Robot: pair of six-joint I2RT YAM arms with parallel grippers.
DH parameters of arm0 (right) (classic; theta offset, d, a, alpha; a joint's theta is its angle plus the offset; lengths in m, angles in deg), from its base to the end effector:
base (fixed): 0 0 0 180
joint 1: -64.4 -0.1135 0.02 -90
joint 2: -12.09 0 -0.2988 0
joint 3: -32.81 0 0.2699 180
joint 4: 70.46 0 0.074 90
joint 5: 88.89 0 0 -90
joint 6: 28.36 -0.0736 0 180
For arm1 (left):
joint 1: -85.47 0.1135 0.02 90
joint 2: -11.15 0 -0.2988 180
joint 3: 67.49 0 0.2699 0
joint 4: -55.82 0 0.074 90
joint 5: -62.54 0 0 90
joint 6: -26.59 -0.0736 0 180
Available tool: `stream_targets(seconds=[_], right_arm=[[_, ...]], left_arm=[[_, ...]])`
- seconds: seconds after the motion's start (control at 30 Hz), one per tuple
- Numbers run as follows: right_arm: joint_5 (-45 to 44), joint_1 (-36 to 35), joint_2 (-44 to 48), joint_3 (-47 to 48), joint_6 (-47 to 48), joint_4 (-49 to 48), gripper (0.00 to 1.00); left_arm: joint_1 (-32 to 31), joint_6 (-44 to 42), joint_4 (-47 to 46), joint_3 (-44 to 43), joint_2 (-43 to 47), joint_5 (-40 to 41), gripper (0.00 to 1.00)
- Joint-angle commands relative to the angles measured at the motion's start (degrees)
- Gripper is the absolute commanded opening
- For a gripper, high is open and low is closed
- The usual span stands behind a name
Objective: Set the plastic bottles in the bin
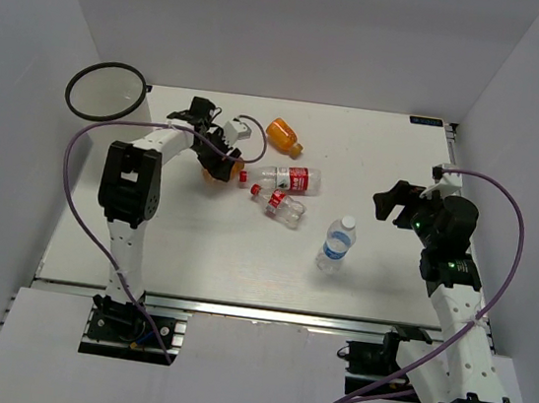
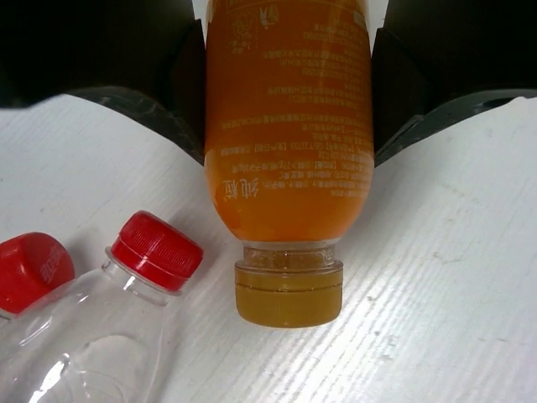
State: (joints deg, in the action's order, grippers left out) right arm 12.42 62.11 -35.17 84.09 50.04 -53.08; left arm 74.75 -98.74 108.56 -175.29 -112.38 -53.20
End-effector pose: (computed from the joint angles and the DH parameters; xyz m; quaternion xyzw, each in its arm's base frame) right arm 0.2279 0.0236 0.3181 0.0025 0.7831 0.1514 0.6032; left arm 0.4817 -0.1237 0.1589 0.4129 0.8652 -0.1750 0.2245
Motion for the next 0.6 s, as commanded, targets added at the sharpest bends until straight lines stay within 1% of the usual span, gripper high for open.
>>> stream_targets(seconds=[0.0, 0.03, 0.07, 0.1, 0.13, 0.17, 0.2, 0.23, 0.27, 0.3, 0.33, 0.37, 0.4, 0.43, 0.5, 0.53, 0.57], right_arm=[[0.6, 0.1, 0.6, -0.2, 0.3, -1.7, 0.89], [0.7, 0.1, 0.9, -0.2, 0.2, -1.6, 0.89], [0.9, 0.1, 0.9, -0.2, 0.2, -1.7, 0.89], [1.3, 0.1, 0.9, -0.2, 0.1, -1.7, 0.89], [2.0, 0.1, 0.9, -0.1, 0.1, -1.9, 0.89], [2.2, 0.1, 0.8, 0.0, 0.0, -1.9, 0.89], [2.3, 0.1, 0.6, 0.3, -0.4, -1.8, 0.89], [2.6, 0.1, 0.0, 0.5, -0.4, -1.2, 0.89], [2.6, 0.1, -0.3, 0.8, -0.4, -0.8, 0.89], [2.7, 0.1, -0.6, 1.1, -0.5, -0.6, 0.89], [2.9, 0.1, -1.1, 1.3, -0.5, -0.5, 0.89], [3.0, 0.1, -1.2, 1.3, -0.5, -0.3, 0.89], [2.9, 0.1, -1.2, 1.3, -0.6, -0.3, 0.89], [2.7, 0.1, -1.2, 1.3, -0.7, -0.4, 0.89], [2.6, 0.1, -1.1, 1.4, -0.7, -0.4, 0.89], [2.4, 0.1, -1.0, 1.5, -0.7, -0.4, 0.89], [2.3, 0.1, -1.0, 1.5, -0.7, -0.4, 0.89]], left_arm=[[0.3, 1.8, -3.5, 0.9, 9.3, 2.6, 0.47], [0.6, 3.5, -5.0, 3.4, 11.3, 3.5, 0.43], [1.0, 4.4, -8.0, 4.5, 15.4, 4.2, 0.39], [2.1, 5.8, -10.0, 5.6, 17.8, 5.6, 0.32], [2.8, 9.7, -12.1, 7.7, 20.1, 6.3, 0.28], [3.7, 11.9, -17.6, 8.9, 22.7, 7.1, 0.27], [5.6, 15.0, -21.3, 10.4, 28.3, 9.8, 0.23], [6.4, 19.6, -24.4, 11.9, 31.1, 10.9, 0.18], [7.3, 22.2, -31.1, 14.8, 36.8, 12.4, 0.17], [8.4, 24.9, -34.7, 16.3, 39.6, 16.9, 0.17], [9.0, 28.7, -37.8, 17.9, 42.0, 19.4, 0.25], [9.1, 29.9, -44.2, 20.8, 44.5, 22.7, 0.26], [9.1, 30.4, -47.2, 22.3, 48.1, 26.2, 0.26], [9.2, 31.2, -49.5, 23.3, 49.4, 34.0, 0.28], [10.1, 31.7, -54.8, 24.6, 50.8, 40.4, 0.28], [10.5, 32.2, -56.1, 24.6, 51.1, 46.0, 0.28], [11.6, 32.3, -56.9, 24.2, 50.8, 46.1, 0.28]])
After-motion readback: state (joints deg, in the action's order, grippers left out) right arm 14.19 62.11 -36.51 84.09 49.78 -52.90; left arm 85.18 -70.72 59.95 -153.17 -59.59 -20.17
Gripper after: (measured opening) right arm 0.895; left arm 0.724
